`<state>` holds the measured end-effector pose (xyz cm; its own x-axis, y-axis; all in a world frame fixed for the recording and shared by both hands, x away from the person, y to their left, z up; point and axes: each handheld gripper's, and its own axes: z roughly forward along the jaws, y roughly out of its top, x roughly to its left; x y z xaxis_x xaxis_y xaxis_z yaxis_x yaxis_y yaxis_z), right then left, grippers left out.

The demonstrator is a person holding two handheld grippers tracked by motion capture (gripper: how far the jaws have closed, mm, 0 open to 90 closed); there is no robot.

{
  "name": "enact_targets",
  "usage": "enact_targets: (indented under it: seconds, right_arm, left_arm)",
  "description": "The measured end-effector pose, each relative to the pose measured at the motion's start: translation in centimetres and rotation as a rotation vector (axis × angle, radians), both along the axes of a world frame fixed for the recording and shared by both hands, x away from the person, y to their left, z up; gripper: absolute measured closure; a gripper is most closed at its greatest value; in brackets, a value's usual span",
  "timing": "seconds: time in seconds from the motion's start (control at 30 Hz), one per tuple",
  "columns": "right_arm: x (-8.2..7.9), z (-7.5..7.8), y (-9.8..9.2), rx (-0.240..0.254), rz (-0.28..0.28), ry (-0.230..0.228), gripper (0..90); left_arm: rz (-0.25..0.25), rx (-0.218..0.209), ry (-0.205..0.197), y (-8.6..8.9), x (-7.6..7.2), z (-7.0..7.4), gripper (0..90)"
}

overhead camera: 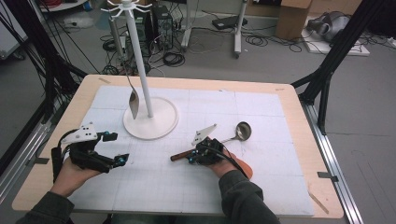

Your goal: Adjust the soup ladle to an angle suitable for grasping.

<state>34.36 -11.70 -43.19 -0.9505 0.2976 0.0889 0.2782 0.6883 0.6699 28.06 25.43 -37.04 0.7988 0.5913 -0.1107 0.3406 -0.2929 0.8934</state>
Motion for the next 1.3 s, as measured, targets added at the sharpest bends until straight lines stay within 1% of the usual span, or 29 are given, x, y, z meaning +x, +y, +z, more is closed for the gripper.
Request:
enact_targets:
  seconds: [0.1, 0.23, 0.33, 0.4, 0.5, 0.63, 0.73, 0.8, 0.83, 0.93, 1.0, 1.03, 1.17, 1.27, 1.3]
  right_arm:
    - [0.3, 0.0, 0.1, -0.001, -0.002, -0.004, 89.8]
    - [0.5, 0.0, 0.2, -0.001, -0.005, 0.001, 89.8]
    - [0.4, 0.2, 0.0, -0.001, 0.008, 0.015, 89.6]
    - [0.2, 0.5, -0.1, 0.000, 0.019, 0.003, 89.0]
    - [0.0, 1.0, -0.7, 0.014, 0.017, -0.002, 85.4]
    - [0.0, 1.7, -1.9, 0.031, -0.003, -0.009, 85.5]
    - [0.3, 2.3, -3.3, 0.042, -0.036, -0.025, 87.9]
    - [0.7, 2.7, -4.3, 0.054, -0.071, -0.034, 89.4]
    - [0.9, 2.9, -4.9, 0.060, -0.099, -0.038, 89.5]
    - [1.6, 3.1, -6.2, 0.065, -0.147, -0.045, 89.5]
    - [2.1, 2.9, -7.1, 0.078, -0.192, -0.036, 89.5]
    - [2.5, 2.8, -7.5, 0.080, -0.209, -0.040, 89.5]
    - [3.4, 2.1, -8.7, 0.066, -0.273, -0.038, 89.5]
    - [3.9, 1.7, -9.1, 0.048, -0.305, -0.033, 89.5]
    - [4.0, 1.6, -9.2, 0.038, -0.313, -0.040, 89.5]
  left_arm:
    - [-0.004, -0.001, 0.004, 0.0, 0.0, 0.0, 6.7]
    - [-0.005, -0.006, 0.005, 0.1, 0.0, -0.1, 6.7]
    - [-0.004, -0.006, 0.005, 0.1, 0.0, -0.1, 6.7]
    - [-0.007, -0.007, 0.008, 0.0, 0.0, -0.1, 6.7]
    - [-0.006, -0.007, 0.005, 0.1, -0.1, -0.1, 6.7]
    - [-0.009, -0.007, 0.003, 0.1, -0.1, -0.1, 6.7]
    - [-0.007, -0.010, 0.004, 0.1, -0.1, -0.1, 6.7]
    - [-0.007, -0.010, 0.005, 0.1, -0.1, -0.1, 6.7]
    - [-0.007, -0.010, 0.005, 0.1, -0.1, -0.1, 6.7]
    - [-0.006, -0.010, 0.006, 0.1, -0.1, -0.1, 6.7]
    - [-0.009, -0.008, 0.007, 0.0, -0.1, -0.1, 6.7]
    - [-0.011, -0.005, 0.005, 0.0, -0.1, -0.1, 6.7]
    - [-0.012, -0.006, 0.006, -0.1, -0.1, -0.1, 6.7]
    - [-0.012, -0.003, 0.005, -0.1, -0.1, -0.2, 6.7]
    - [-0.011, -0.004, 0.006, -0.1, -0.1, -0.2, 6.7]
